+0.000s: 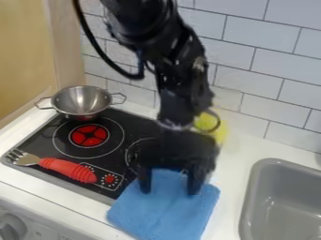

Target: Move the blue cloth to the bottom right of the kitchen

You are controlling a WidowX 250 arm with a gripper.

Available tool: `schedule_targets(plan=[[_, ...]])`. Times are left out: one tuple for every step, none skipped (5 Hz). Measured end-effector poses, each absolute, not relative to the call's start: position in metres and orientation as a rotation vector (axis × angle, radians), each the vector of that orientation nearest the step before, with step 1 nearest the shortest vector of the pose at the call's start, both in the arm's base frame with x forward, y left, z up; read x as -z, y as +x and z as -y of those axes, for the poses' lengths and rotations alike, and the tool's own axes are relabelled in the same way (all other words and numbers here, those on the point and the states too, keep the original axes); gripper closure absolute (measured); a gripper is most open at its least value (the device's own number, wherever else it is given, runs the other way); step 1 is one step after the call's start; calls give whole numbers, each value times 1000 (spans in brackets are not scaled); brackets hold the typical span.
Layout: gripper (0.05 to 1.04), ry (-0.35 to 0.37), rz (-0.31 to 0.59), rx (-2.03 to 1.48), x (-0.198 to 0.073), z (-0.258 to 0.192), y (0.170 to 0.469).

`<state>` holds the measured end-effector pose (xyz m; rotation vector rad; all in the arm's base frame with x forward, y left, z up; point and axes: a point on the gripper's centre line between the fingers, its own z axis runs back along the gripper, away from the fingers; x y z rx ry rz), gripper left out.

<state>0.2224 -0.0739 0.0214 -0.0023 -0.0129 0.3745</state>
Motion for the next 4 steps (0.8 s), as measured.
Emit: schedule_targets(plan=[[85, -16, 33, -386, -29, 73, 224], [85, -34, 82, -388, -44, 72, 226], [85, -56, 128, -395, -57, 69, 221], [85, -58, 131, -395, -57, 69, 221]])
